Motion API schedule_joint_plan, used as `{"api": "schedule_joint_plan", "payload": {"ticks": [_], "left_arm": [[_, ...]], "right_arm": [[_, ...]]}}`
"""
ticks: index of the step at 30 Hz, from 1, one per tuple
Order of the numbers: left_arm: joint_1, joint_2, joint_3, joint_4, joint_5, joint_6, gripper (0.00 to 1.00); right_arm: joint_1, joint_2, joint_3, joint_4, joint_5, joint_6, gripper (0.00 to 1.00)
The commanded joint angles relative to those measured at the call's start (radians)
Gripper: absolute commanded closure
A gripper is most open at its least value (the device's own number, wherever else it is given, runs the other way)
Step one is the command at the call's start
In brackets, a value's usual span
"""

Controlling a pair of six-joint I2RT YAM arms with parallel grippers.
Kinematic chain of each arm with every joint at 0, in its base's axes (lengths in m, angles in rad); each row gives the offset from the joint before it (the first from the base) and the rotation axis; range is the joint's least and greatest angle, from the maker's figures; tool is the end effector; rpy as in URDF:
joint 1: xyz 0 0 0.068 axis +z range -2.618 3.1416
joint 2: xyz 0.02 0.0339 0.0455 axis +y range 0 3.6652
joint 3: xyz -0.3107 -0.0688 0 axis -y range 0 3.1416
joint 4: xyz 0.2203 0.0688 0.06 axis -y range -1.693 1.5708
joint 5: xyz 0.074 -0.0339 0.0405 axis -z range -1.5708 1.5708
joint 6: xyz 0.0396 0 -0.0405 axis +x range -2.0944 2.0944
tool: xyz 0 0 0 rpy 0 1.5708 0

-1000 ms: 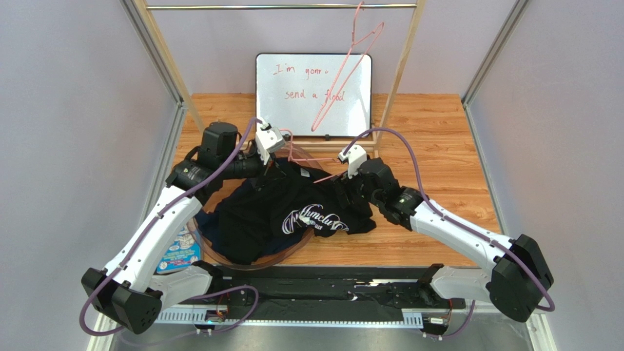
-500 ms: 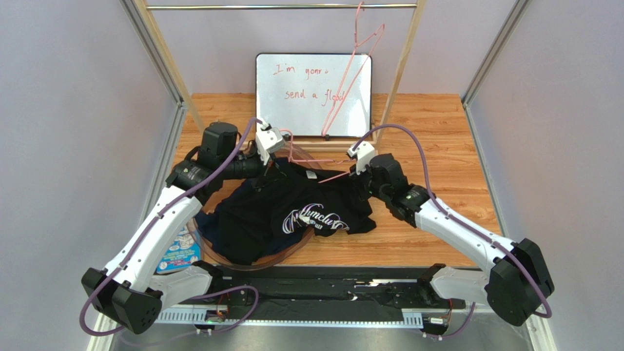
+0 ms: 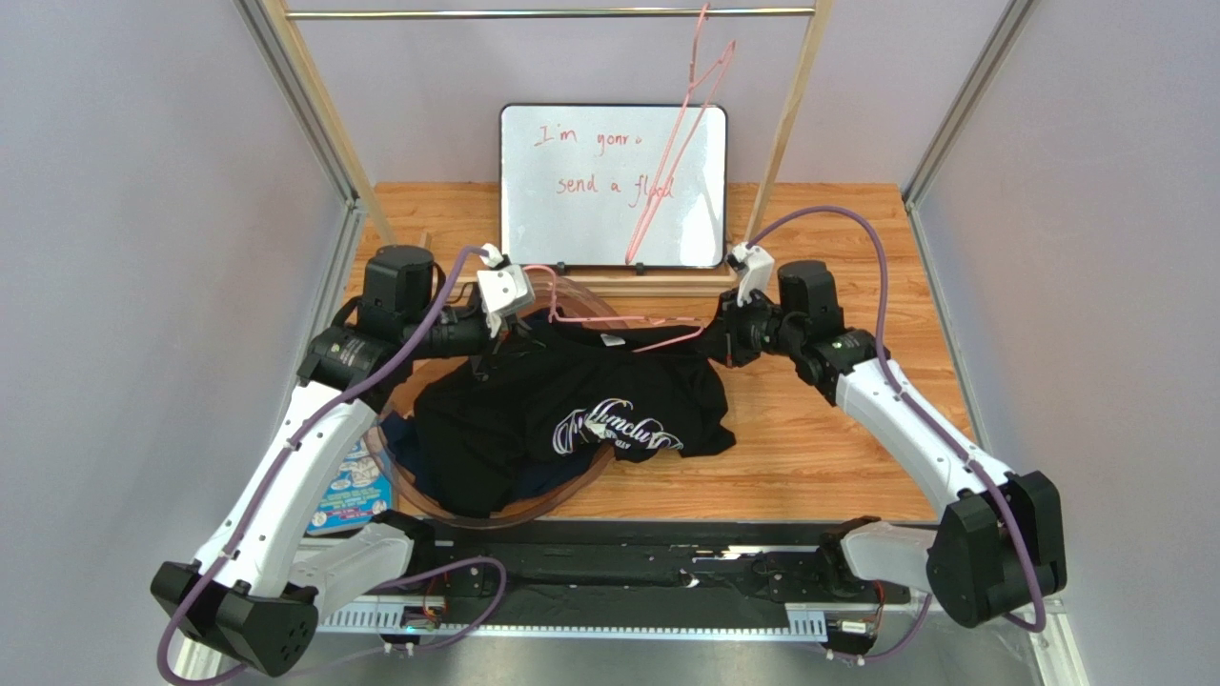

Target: Place the t-shirt on the hanger

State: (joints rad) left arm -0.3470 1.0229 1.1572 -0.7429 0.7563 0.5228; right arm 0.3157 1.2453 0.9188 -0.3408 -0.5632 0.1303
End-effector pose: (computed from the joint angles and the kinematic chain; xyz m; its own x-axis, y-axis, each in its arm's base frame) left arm 0.1344 -0.0775 0.4089 -0.0780 0.4144 -0.9068 0.9415 0.3297 0.0697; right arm 0.2149 0.0924 0.3275 -0.6692 -0.1030 -0.7359 -0.5791 0.6928 0.4297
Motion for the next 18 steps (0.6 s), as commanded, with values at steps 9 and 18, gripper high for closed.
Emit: {"api": "schedule_joint_plan", "payload": {"ticks": [9,18], "left_arm": [[0.009,0.017,0.068,-0.151,-0.077,0.373,1.00],[-0.132,0.060,0.166,-0.153,0.005,0.318,1.00]], "right_arm": [[-0.043,-0.095,0.104,-0.219,-0.181,-0.100,1.00],[0.098,-0.047,0.316,-0.289,-0.207,-0.155,0.94]]}}
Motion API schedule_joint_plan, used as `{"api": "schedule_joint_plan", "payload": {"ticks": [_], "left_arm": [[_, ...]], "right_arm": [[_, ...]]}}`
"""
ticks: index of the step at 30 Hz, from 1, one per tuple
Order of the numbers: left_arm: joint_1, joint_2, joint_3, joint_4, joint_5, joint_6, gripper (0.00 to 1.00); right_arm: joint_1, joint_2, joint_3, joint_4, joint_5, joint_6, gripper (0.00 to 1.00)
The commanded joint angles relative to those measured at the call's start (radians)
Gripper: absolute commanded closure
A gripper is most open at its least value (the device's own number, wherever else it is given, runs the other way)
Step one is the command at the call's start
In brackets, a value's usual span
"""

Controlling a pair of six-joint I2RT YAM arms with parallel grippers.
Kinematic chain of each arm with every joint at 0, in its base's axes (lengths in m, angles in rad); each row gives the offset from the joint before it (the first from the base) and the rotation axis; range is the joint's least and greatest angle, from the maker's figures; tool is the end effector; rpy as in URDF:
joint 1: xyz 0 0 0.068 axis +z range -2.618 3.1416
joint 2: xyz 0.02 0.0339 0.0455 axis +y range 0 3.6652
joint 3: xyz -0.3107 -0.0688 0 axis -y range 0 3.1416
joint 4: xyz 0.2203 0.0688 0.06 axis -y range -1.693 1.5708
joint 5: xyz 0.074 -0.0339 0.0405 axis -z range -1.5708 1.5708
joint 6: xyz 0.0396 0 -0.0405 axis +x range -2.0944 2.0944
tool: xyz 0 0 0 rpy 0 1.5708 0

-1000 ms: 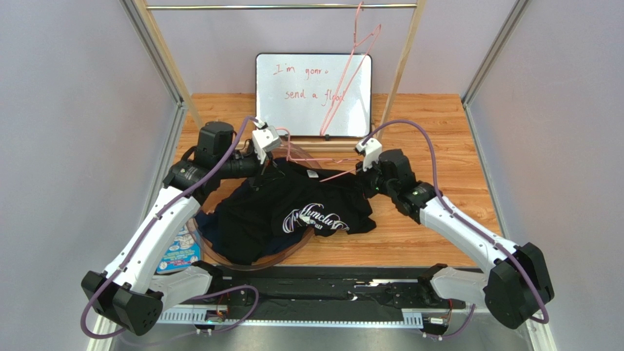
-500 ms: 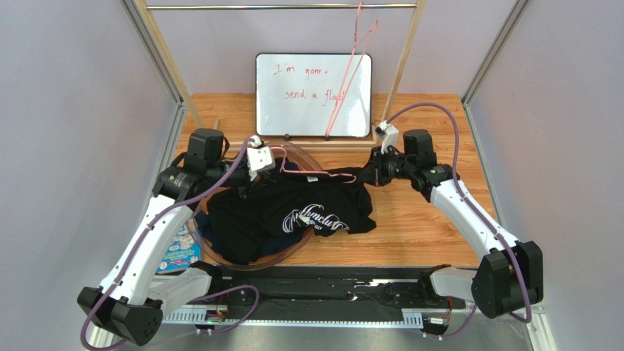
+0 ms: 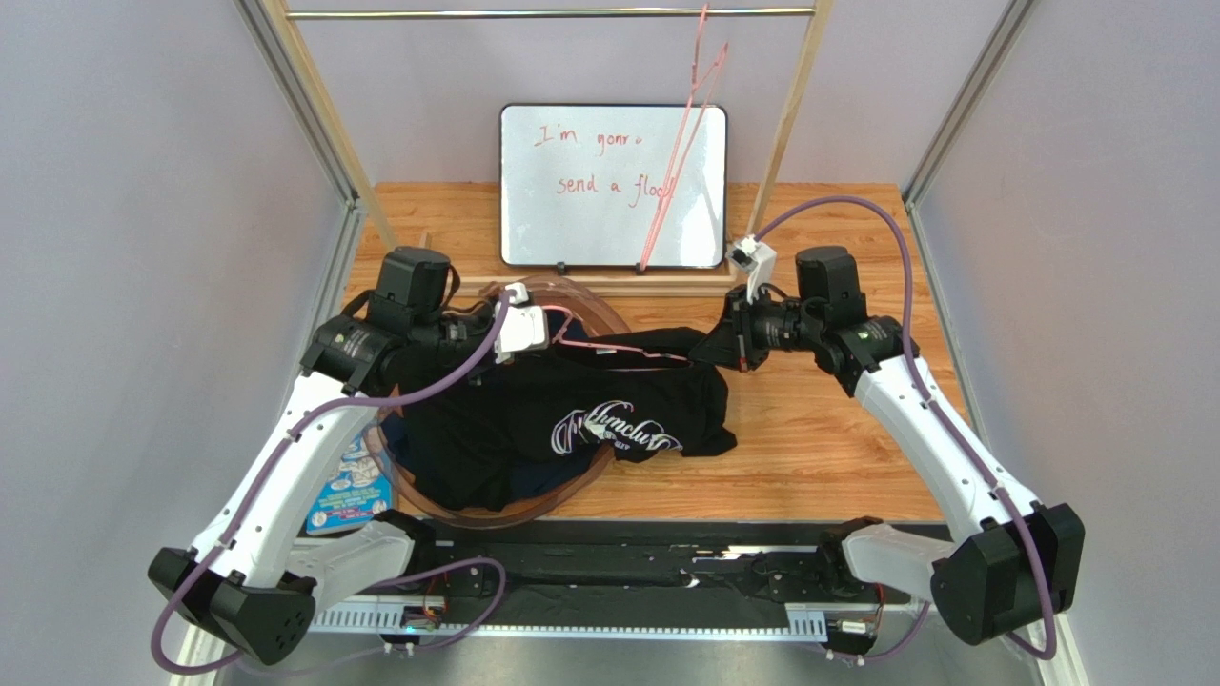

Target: Place the t-shirt on the hanger

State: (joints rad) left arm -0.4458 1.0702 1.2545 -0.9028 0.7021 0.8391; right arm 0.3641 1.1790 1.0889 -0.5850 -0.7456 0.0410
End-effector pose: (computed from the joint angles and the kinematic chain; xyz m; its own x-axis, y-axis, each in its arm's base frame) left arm 0.1288 -0.0899 0.4168 0.1745 0.5462 -0.8193 0.9549 0.1090 0.2761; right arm 0.1835 0.0987 0.3762 -0.6145 -0.2020 -0.7626 -0.7319 0.5066 0.4556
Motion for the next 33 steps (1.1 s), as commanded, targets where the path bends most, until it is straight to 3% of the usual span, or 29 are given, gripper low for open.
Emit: {"api": "schedule_joint_plan", "payload": {"ticks": [1,2,5,6,9,11,13,17,25,30,33], "left_arm": [[-0.033,0.014,0.075,0.008,0.066,-0.003,1.00],[-0.033,0.010,0.083,0.013,0.076,-0.012,1.00],[-0.031,-0.033,0.088,0.019,0.099,-0.023,1.00],[-0.028,-0.051,0.080,0.039,0.106,-0.035,1.00],[-0.019,-0.114,0.046,0.119,0.128,-0.132,1.00],[-0.016,-0.147,0.027,0.152,0.152,-0.201,1.00],[-0.014,-0.159,0.017,0.195,0.171,-0.242,1.00],[-0.013,-0.156,0.023,0.209,0.186,-0.296,1.00],[-0.008,-0.128,0.045,0.190,0.204,-0.278,1.00],[-0.008,-0.122,0.049,0.171,0.201,-0.258,1.00],[-0.008,-0.124,0.049,0.163,0.209,-0.252,1.00]], "right_arm": [[0.071,0.031,0.172,-0.065,-0.028,-0.081,0.91],[0.078,0.034,0.202,-0.109,-0.023,-0.117,0.87],[0.087,0.025,0.287,-0.214,0.009,-0.209,0.60],[0.087,0.018,0.299,-0.239,0.023,-0.237,0.46],[0.085,-0.033,0.336,-0.317,0.095,-0.337,0.17],[0.084,-0.064,0.356,-0.340,0.176,-0.365,0.09],[0.058,-0.071,0.376,-0.366,0.189,-0.412,0.08],[0.030,-0.082,0.419,-0.513,0.167,-0.562,0.14],[0.018,-0.156,0.377,-0.553,0.151,-0.734,0.25],[0.018,-0.116,0.498,-0.663,0.074,-0.793,0.14],[0.018,-0.128,0.473,-0.708,0.095,-0.871,0.10]]}}
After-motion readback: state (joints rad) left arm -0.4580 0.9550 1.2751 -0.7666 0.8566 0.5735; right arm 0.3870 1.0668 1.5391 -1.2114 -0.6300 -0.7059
